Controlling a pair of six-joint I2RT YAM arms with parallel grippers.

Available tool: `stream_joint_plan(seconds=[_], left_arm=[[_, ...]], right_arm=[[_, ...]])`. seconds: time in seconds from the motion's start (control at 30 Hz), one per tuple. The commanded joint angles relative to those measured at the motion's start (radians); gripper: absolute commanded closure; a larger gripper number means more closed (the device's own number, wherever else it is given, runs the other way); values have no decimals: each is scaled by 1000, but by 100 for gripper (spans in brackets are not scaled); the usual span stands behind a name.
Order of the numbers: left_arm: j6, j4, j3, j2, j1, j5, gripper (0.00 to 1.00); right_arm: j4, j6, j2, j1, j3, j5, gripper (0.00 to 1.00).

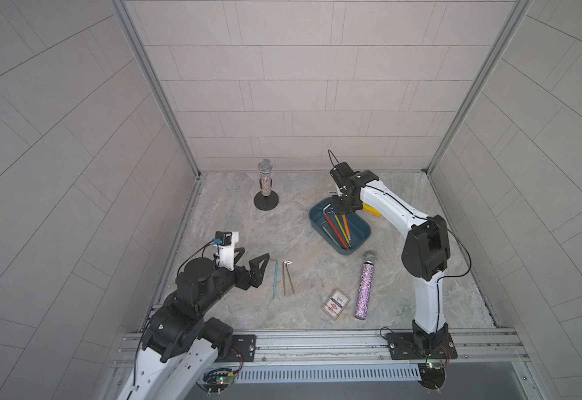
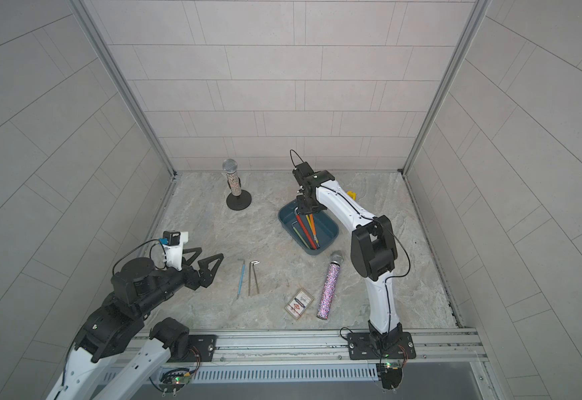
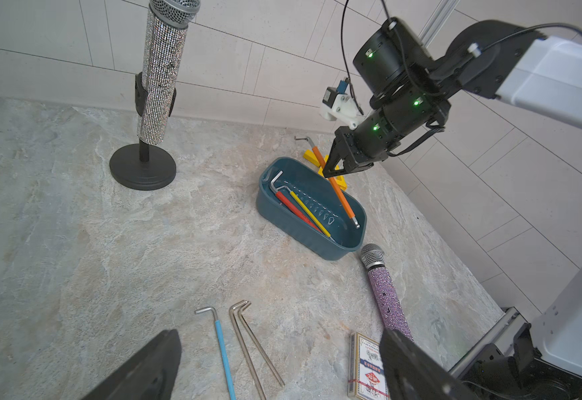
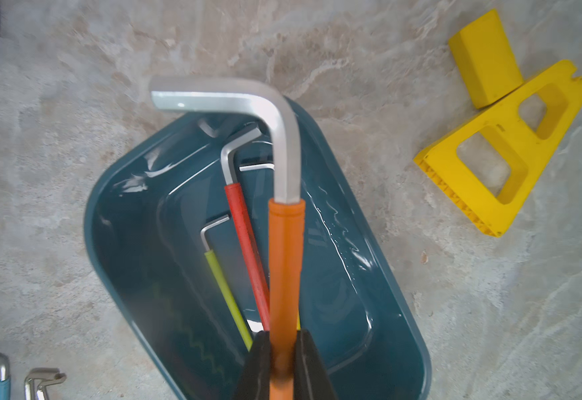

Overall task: Put the hex key on the desktop into the storage box
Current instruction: Place the Allen key in the storage box.

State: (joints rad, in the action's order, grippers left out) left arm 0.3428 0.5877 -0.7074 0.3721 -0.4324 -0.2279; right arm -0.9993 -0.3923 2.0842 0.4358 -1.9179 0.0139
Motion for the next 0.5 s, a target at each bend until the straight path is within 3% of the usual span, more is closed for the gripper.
stream_joint_plan(seconds=[0.0, 0.47], left_arm=[[-2, -26, 8, 4, 3, -4, 3], [-2, -29, 9, 4, 6, -4, 3]], right_arm=[[-22, 13, 18, 1, -12, 31, 100], [-73, 102, 131, -3, -28, 2, 100]])
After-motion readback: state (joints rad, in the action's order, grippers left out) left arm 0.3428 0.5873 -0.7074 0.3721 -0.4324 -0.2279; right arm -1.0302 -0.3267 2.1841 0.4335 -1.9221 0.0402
